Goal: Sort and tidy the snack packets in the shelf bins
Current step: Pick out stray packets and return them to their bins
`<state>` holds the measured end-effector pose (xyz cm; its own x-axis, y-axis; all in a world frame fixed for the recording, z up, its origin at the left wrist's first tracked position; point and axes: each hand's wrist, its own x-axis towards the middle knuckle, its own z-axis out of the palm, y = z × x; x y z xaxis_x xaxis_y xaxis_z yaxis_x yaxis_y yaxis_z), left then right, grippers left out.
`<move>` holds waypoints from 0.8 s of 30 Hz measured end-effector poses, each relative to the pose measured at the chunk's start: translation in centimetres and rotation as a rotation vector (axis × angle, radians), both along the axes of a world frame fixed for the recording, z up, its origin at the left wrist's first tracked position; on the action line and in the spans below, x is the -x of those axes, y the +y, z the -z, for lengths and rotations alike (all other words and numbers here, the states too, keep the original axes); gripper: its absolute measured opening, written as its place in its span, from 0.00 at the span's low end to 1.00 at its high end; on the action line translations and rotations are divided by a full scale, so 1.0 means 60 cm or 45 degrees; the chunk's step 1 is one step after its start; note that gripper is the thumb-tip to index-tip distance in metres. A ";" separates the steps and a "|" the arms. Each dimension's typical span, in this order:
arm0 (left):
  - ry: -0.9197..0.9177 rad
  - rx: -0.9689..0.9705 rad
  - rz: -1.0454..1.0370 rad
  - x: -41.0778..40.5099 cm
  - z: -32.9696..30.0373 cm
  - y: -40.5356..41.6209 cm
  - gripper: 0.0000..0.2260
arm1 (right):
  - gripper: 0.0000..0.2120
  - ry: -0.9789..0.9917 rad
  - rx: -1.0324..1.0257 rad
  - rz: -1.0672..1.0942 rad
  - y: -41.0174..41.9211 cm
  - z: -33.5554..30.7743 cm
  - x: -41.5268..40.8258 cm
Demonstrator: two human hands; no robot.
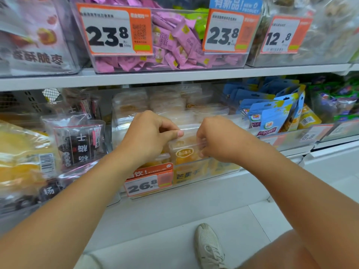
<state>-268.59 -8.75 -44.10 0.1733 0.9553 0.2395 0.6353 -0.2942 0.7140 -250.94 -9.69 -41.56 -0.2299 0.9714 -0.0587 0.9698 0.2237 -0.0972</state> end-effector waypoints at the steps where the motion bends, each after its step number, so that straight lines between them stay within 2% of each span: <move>1: 0.051 -0.042 0.021 0.003 -0.005 -0.004 0.03 | 0.09 -0.050 -0.050 0.008 -0.008 -0.010 0.000; 3: 0.098 -0.178 0.040 0.022 -0.017 -0.017 0.05 | 0.15 -0.111 -0.263 0.024 -0.029 -0.037 0.011; 4: 0.095 -0.245 0.040 0.038 -0.023 -0.026 0.06 | 0.13 -0.043 -0.421 0.007 -0.039 -0.050 0.023; 6: 0.103 -0.361 0.013 0.080 -0.038 -0.050 0.05 | 0.08 0.364 -0.684 -0.143 -0.057 -0.066 0.060; 8: 0.179 -0.479 -0.066 0.139 -0.047 -0.079 0.05 | 0.05 0.767 -0.697 -0.403 -0.067 -0.062 0.115; 10: 0.246 -0.607 -0.196 0.215 -0.053 -0.112 0.05 | 0.06 0.910 -0.585 -0.614 -0.074 -0.038 0.185; 13: 0.274 -0.601 -0.527 0.347 -0.051 -0.159 0.12 | 0.21 0.831 -0.438 -0.818 -0.086 -0.006 0.288; 16: 0.485 -0.232 -0.855 0.460 -0.030 -0.185 0.27 | 0.39 0.602 -0.195 -0.895 -0.099 0.011 0.383; 18: 0.538 0.043 -0.905 0.502 -0.020 -0.198 0.33 | 0.48 0.489 -0.077 -0.900 -0.093 0.027 0.436; 21: 0.623 0.211 -0.776 0.534 -0.016 -0.209 0.41 | 0.50 0.394 -0.057 -0.860 -0.069 0.051 0.491; 24: 0.863 0.242 -0.749 0.555 -0.019 -0.210 0.52 | 0.42 0.327 -0.078 -0.807 -0.054 0.064 0.532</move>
<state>-301.92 -21.37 -42.98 -0.3072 0.9470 0.0937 0.9461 0.2933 0.1375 -282.86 -12.94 -45.38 -0.7544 0.6445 0.1244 0.5976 0.7528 -0.2761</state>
